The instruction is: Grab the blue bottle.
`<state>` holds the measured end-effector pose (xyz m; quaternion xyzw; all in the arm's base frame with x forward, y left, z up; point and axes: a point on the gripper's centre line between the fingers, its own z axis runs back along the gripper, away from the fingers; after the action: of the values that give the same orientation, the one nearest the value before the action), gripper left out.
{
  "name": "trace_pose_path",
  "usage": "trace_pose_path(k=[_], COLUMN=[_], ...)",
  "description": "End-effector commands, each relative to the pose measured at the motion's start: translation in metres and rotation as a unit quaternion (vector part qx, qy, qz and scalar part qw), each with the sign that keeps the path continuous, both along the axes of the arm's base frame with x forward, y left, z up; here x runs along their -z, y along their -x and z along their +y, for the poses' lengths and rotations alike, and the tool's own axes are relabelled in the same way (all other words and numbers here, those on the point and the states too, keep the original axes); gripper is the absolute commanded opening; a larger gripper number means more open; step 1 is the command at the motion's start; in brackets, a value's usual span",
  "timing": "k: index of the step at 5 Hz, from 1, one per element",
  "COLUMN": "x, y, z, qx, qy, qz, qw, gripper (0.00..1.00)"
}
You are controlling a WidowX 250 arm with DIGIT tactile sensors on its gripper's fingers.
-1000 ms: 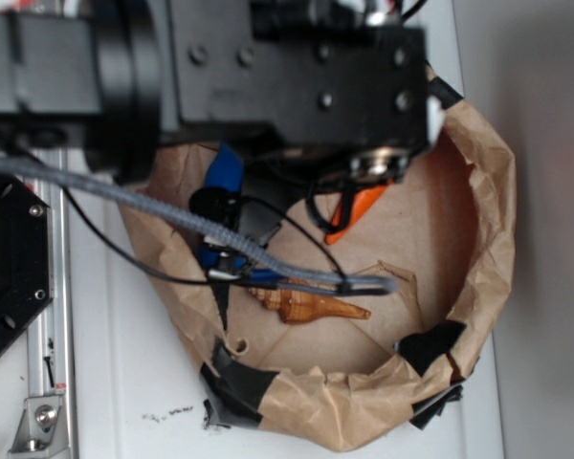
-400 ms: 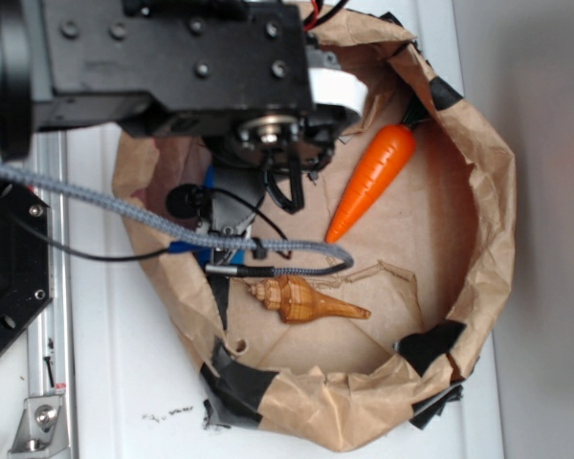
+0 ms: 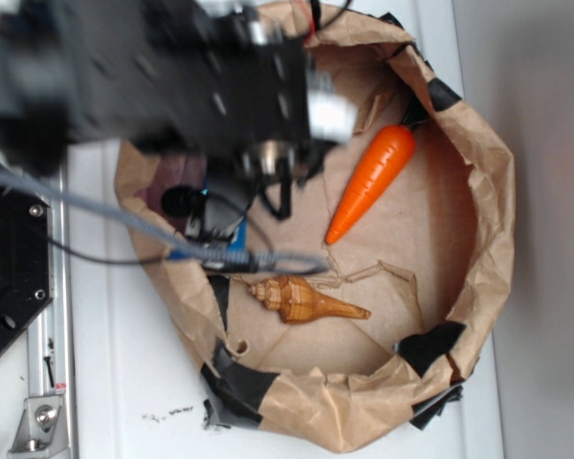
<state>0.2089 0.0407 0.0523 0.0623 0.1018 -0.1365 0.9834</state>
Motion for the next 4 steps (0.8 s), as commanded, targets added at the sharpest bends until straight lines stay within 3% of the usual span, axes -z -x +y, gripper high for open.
trace_pose_path(k=[1,2,3,4], x=[0.039,0.057,0.048,0.019], y=[0.014,0.026,0.006,-0.018], z=[-0.036,-0.037,-0.02,-0.004], qx=[0.163,0.2,0.156,0.113], qy=[-0.009,-0.014,-0.02,0.01], qz=[0.057,0.068,0.049,0.02], qw=[0.985,0.977,0.986,0.993], gripper=[1.0,1.0,1.0,1.0])
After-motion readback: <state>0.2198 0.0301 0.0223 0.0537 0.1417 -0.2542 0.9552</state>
